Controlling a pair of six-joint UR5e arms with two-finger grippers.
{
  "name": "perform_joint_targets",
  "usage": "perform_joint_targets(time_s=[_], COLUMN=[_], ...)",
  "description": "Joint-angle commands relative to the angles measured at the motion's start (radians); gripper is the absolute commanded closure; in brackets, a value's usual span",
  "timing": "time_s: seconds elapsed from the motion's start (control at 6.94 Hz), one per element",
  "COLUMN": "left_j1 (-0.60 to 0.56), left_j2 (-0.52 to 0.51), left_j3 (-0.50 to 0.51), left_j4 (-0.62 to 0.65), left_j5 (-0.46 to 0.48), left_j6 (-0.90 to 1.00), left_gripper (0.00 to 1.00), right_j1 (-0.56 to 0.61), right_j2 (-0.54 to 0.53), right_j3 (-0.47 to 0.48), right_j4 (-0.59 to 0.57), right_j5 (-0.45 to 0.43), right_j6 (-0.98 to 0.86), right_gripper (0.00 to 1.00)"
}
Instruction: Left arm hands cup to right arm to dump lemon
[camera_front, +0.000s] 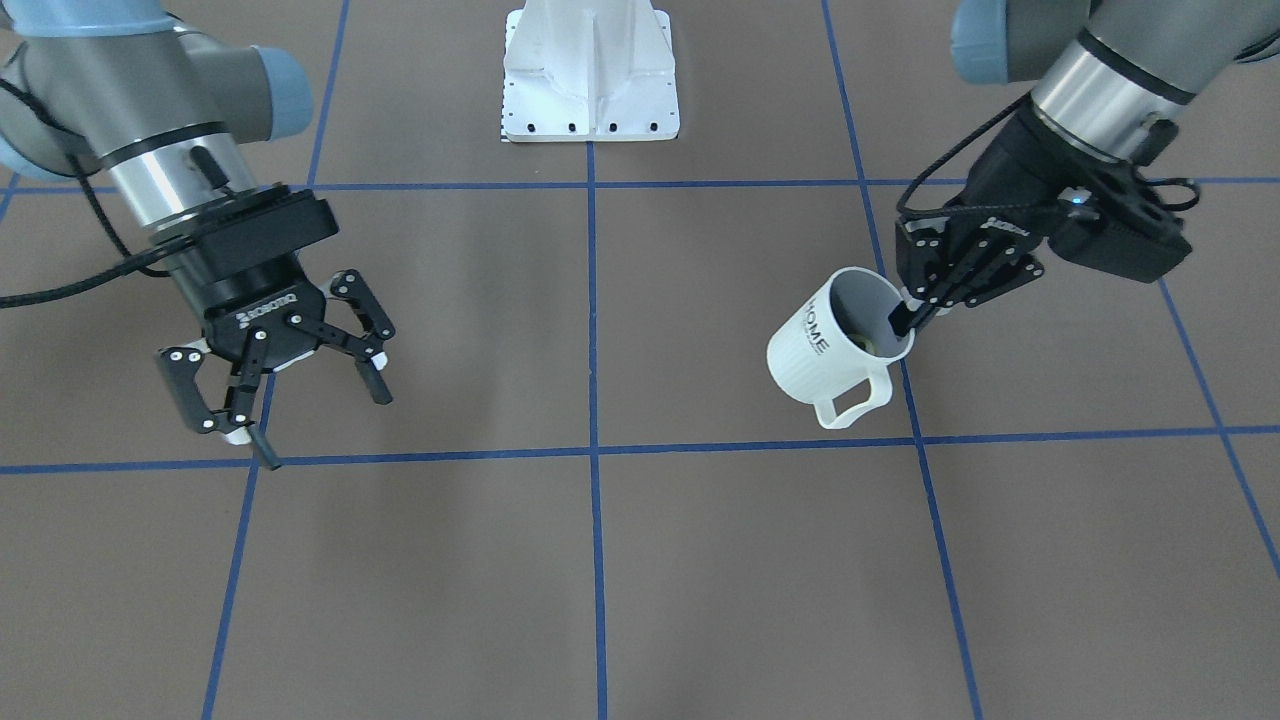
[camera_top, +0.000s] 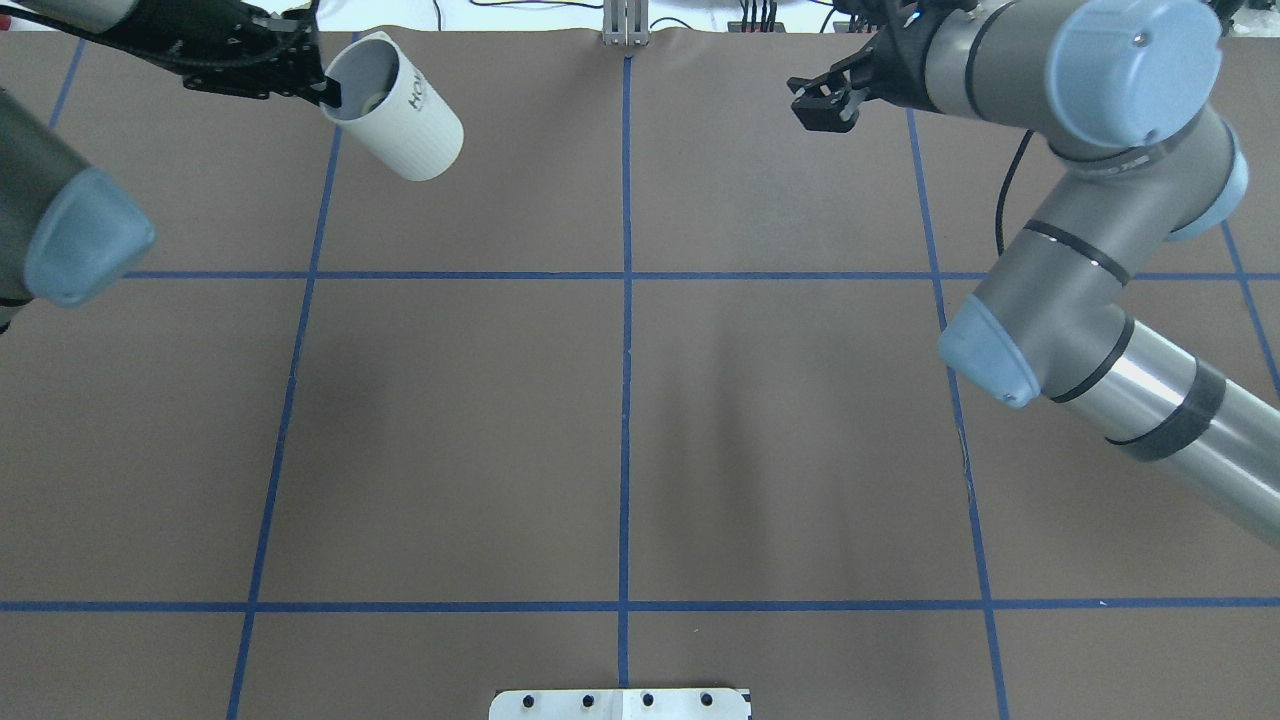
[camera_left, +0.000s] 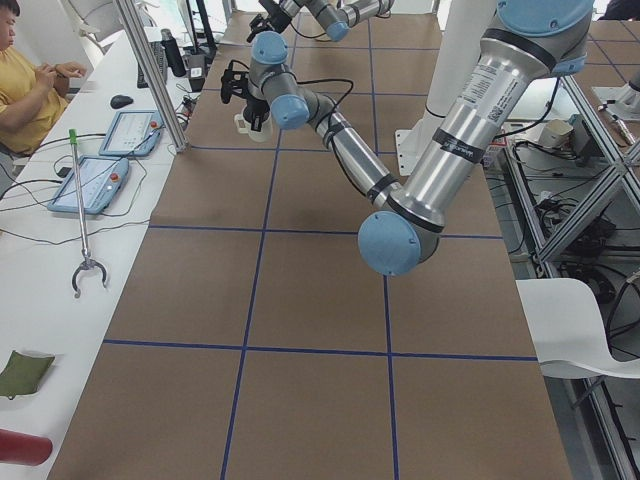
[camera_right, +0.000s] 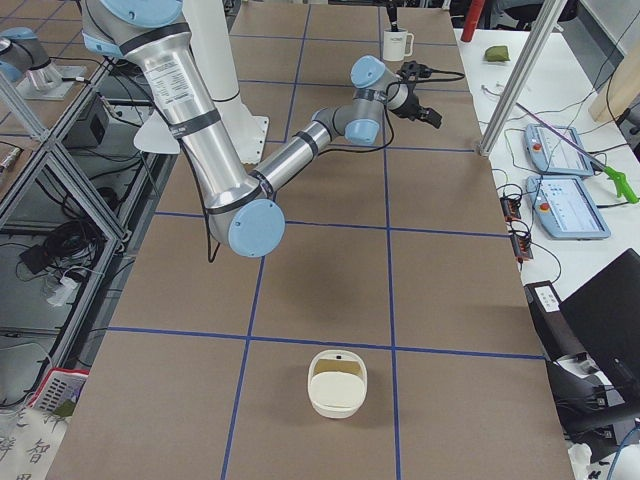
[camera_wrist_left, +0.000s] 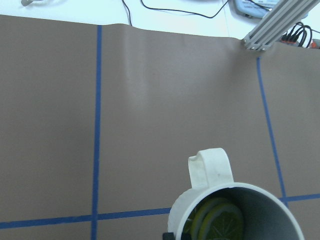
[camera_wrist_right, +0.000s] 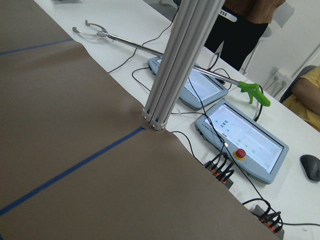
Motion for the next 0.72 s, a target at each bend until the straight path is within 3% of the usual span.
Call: perform_joint_targets(time_s=[0.0,0.29,0.58], left_j1=[0.062,0.067,0.082], left_j2=[-0.123,-0.153,-0.177], left_j3=[0.073,0.076,0.076], left_j4=[-0.003,-0.007,-0.006], left_j5=[0.006,0.006,0.006], left_j6=[-0.109,-0.151,-0.190], left_gripper=[1.00,1.00,1.00], right_j1=[-0.130,-0.238,-0.322], right_j2=[0.046,0.069,0.085], right_j3=[-0.005,-0.007,-0.005], right_j4=[0.094,0.158,0.181], right_j5=[-0.189,-0.359,-0.453], right_j6=[0.003,0.003,0.003], right_gripper=[0.00,0.00,0.00])
